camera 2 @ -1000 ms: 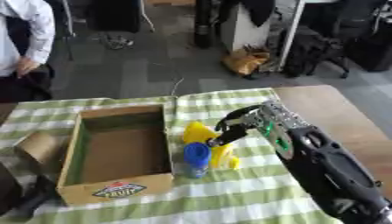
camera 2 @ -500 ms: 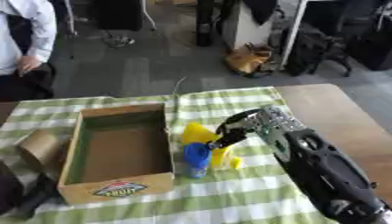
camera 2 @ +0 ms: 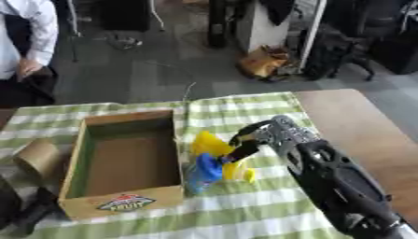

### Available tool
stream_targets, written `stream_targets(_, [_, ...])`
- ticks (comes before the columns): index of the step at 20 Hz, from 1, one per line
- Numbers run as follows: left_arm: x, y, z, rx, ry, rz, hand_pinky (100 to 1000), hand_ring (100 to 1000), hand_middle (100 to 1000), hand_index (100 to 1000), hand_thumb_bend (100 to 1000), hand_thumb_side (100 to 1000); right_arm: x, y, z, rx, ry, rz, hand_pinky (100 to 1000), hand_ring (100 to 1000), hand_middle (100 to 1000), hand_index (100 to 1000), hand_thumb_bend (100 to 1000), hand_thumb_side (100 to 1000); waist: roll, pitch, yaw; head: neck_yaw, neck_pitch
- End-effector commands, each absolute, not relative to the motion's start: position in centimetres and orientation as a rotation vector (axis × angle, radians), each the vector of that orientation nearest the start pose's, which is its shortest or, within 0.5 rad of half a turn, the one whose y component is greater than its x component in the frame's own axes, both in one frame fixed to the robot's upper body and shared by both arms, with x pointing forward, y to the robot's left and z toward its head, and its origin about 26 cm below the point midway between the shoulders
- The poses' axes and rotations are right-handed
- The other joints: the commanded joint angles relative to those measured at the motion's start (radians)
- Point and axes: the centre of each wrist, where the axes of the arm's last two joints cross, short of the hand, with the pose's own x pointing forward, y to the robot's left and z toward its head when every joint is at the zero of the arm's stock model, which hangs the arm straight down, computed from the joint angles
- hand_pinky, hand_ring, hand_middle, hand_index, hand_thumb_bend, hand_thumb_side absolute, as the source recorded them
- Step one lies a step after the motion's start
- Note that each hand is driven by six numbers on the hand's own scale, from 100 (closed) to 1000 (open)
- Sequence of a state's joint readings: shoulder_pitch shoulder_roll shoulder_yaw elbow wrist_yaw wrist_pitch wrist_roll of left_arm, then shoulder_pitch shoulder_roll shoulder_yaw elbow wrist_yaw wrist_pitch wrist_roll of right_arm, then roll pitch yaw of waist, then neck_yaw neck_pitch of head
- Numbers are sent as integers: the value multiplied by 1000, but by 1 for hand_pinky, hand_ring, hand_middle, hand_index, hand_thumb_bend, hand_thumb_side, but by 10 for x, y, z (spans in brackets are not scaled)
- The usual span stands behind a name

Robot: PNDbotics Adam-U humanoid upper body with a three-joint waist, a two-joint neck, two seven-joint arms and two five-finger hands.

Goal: Pick up objects on the table and place them in the box.

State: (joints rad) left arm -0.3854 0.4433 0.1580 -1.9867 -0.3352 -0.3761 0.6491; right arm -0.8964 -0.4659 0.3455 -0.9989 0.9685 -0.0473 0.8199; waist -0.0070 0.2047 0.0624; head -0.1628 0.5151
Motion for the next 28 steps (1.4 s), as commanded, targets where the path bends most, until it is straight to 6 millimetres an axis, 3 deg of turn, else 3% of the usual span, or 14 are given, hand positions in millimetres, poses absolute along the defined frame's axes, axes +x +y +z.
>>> stream_targets(1, [300, 306, 259, -943, 3080, -175, 861, 916, 844, 808, 100, 1000, 470, -253, 180, -730, -792, 1809, 927, 1000, 981, 1000, 397, 1000, 3, -12, 1, -5, -11])
stream_targets(12, [300, 305, 259, -934, 3083, -181, 862, 916, 844, 807, 100, 1000, 472, -251, 178, -739, -774, 1832, 907, 1000, 957, 1000, 409, 1000, 2, -3, 8, -7, -16])
stream_targets(21, [300, 304, 260, -921, 3080, -185, 862, 916, 844, 807, 100, 1000, 474, -252, 174, -790, -738, 1826, 851, 908, 893, 990, 433, 1000, 0, 1, 16, -10, -18])
stream_targets(28, [301, 304, 261, -919, 3078, -192, 861, 915, 844, 807, 100, 1000, 477, -253, 171, -824, -709, 1837, 788, 833, 813, 932, 381, 1000, -2, 6, 19, -14, -20])
